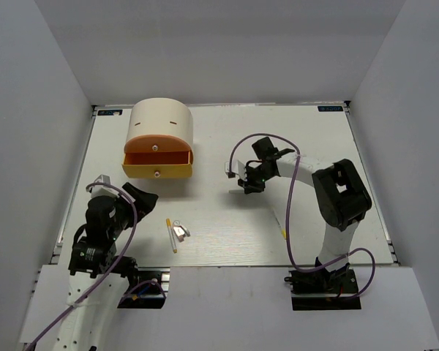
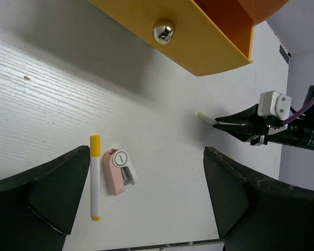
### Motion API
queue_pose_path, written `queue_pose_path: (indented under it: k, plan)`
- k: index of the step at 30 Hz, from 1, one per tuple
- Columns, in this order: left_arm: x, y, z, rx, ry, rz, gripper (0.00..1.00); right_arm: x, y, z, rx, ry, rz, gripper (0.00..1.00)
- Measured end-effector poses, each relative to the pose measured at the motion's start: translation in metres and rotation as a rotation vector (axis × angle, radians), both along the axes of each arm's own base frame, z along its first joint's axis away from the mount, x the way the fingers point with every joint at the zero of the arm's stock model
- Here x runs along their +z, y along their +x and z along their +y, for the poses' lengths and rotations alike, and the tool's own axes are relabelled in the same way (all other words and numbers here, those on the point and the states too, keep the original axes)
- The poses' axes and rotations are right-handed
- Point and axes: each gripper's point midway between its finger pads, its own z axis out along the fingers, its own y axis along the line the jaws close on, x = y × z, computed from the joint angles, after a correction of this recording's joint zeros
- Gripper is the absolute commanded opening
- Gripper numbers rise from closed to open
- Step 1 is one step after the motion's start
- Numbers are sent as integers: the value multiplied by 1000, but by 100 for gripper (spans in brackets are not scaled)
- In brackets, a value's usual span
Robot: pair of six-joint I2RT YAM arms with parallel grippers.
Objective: Sort the stationery into containers
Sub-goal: Pick up the pen from the center of the board, then place the pen in the storage box.
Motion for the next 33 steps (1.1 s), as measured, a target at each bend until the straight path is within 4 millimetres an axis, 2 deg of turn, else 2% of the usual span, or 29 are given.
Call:
queue_pose_path:
  k: [3, 7, 9, 12, 14, 15, 19, 24, 26, 29, 31, 33]
  plan:
    - [2, -3, 1, 13, -15, -6, 99, 0, 0, 2, 7, -3, -9, 2]
    - [4, -5, 1, 27, -35, -11, 99, 0, -2, 2, 11, -1, -2, 0]
    - [4, -4, 1, 33, -44, -4, 99, 2, -10, 1, 11, -3, 31, 0]
    - [0, -4, 0, 41, -60, 19, 99, 21, -22, 3, 2, 17, 87, 0]
    - [-3, -3, -2, 44, -70, 42, 99, 52, -20, 14, 2, 71, 80, 0]
    - [-5, -2, -2, 46, -76, 55, 99, 74, -15, 23, 5, 109, 60, 0]
    - [-20, -2, -5, 52, -94, 118, 99, 176, -2, 66, 46, 305, -75, 0]
    - [-38, -1, -7, 60, -104, 200, 99, 270, -16, 118, 120, 495, -142, 0]
    - [-42, -1, -8, 61, -106, 215, 99, 296, -23, 141, 155, 557, -158, 0]
    - [-46, -1, -9, 60, -110, 226, 99, 319, -32, 175, 203, 629, -173, 0]
    - [-50, -2, -10, 57, -116, 235, 99, 324, -37, 196, 230, 662, -174, 0]
    - [-55, -3, -10, 57, -120, 245, 99, 320, -40, 214, 254, 684, -169, 0]
